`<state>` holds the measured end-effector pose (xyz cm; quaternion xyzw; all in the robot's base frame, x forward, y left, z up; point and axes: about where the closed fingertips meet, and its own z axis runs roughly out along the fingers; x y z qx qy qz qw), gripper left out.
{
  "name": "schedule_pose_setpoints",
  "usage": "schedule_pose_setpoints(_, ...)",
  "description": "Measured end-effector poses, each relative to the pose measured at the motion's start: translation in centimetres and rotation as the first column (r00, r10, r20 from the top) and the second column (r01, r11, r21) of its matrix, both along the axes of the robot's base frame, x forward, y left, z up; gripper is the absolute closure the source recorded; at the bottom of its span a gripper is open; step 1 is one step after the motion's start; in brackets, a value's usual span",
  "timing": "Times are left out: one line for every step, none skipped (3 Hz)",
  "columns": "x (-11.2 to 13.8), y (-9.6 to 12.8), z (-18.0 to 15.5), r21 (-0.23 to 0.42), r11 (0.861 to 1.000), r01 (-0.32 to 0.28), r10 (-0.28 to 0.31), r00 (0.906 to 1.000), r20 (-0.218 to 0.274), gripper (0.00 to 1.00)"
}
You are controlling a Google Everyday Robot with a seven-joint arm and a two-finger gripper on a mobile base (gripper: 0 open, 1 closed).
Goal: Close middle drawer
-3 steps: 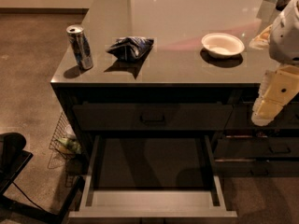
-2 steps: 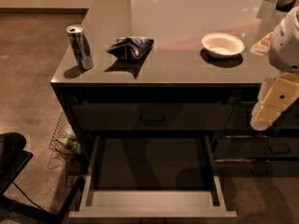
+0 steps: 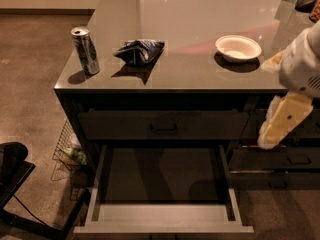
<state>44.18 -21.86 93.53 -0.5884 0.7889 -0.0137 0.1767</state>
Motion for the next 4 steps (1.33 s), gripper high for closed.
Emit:
schedule_pose_setpoints(-0.8,0.4,-7.8,0.123,0.992,0.023,-0.023,0.9997,-0.004,0.26)
schedule_pose_setpoints(-2.8,0.1,-14.7,0.199,0.977,0.073,-0.07,0.9973,-0.023,0.49)
schedule_pose_setpoints(-6.2,-1.0,-21.9,0.222,0.965,0.139,-0.129,0.9899,-0.059,0.72)
schedule_pose_setpoints(-11.4,-1.4,-29.5,0.262,0.943,0.204,-0.177,0.9765,-0.123,0.96)
